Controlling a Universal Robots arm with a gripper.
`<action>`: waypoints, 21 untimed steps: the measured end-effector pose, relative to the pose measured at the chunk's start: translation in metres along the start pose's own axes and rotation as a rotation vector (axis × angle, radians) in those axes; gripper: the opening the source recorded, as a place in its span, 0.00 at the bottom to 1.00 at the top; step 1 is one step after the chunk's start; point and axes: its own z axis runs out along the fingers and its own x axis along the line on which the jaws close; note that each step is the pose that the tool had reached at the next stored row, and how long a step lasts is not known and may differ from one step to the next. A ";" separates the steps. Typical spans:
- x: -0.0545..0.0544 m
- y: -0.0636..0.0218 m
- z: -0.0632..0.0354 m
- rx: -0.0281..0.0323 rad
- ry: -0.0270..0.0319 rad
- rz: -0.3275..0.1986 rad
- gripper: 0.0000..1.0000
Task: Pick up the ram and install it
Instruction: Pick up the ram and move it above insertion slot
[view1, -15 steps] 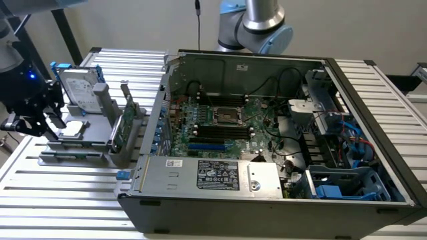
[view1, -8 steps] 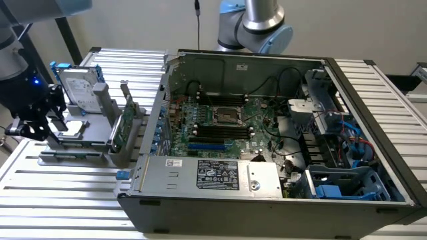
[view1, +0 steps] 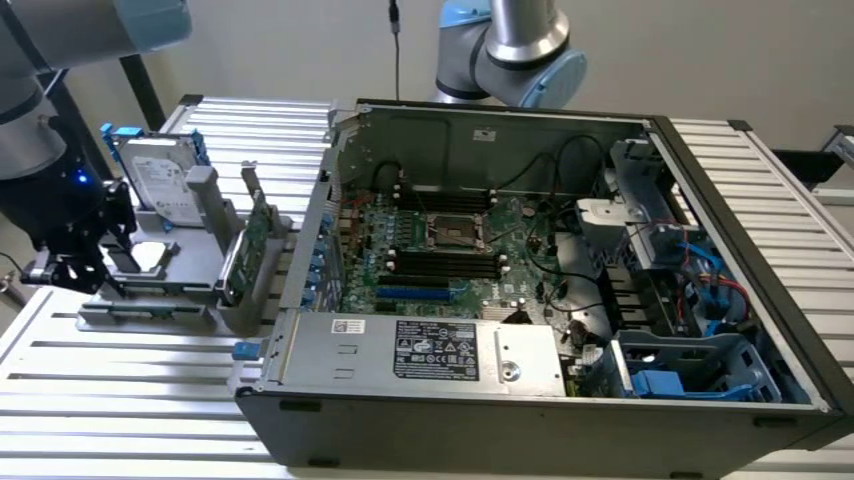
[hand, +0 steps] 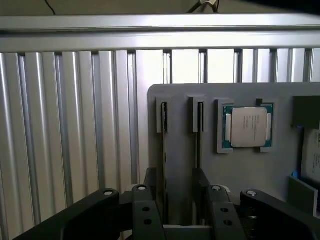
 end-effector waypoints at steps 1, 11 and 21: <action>0.001 -0.0002 0.0016 -0.0008 0.0000 -0.002 0.42; 0.007 -0.0030 0.0177 -0.0090 0.0000 -0.026 0.42; 0.011 -0.0111 0.0308 -0.0212 0.0000 -0.041 0.42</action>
